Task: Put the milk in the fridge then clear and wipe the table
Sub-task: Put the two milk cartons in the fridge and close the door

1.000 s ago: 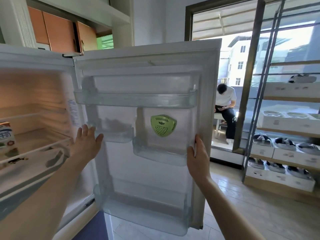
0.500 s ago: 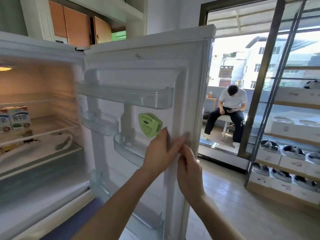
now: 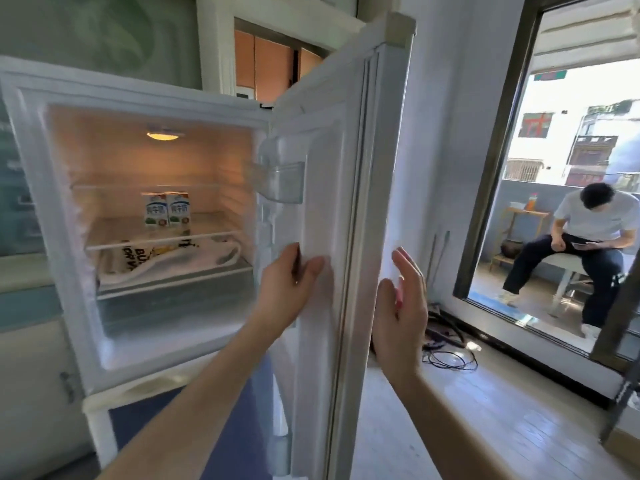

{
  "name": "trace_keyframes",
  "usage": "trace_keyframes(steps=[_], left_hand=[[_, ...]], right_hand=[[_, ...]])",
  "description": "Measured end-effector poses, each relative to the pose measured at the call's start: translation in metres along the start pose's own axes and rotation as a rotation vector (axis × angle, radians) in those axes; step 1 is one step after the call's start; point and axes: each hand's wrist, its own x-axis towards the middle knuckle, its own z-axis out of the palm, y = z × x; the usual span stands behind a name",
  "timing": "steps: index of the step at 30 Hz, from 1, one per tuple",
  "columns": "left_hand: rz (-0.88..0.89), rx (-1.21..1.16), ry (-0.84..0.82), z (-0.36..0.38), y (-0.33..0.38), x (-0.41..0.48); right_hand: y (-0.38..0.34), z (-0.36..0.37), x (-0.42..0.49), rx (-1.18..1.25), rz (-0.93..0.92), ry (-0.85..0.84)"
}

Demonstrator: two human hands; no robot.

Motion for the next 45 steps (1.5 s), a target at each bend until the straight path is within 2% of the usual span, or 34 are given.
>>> trace_keyframes(steps=[5,12,15,19,22,26,35,41,45], left_hand=[[-0.026,0.062,0.061,-0.047,-0.010,-0.012],[-0.140,0.103,0.142,-0.111,-0.035,-0.017],[-0.188,0.034,0.169,-0.133,-0.044,-0.018],[-0.214,-0.229,0.166,-0.166,-0.059,-0.021],[-0.144,-0.257,0.131,-0.194,-0.075,-0.022],[-0.047,-0.226,0.106,-0.224,-0.093,-0.012],[-0.158,-0.074,0.223,-0.281,-0.159,0.014],[-0.181,0.063,0.325,-0.312,-0.197,0.036],[-0.188,0.099,0.384,-0.321,-0.214,0.049]], right_hand=[[-0.012,0.036,-0.023,0.211,0.175,-0.288],[-0.030,0.098,-0.058,0.313,0.062,-0.423],[-0.034,0.125,-0.073,0.311,0.015,-0.431],[-0.042,0.164,-0.092,0.327,-0.022,-0.418],[-0.047,0.197,-0.102,0.319,-0.082,-0.395],[-0.055,0.244,-0.115,0.323,-0.095,-0.391],[-0.055,0.325,-0.129,0.266,-0.143,-0.373],[-0.023,0.368,-0.096,0.054,-0.215,-0.339],[-0.001,0.392,-0.078,-0.098,-0.203,-0.420]])
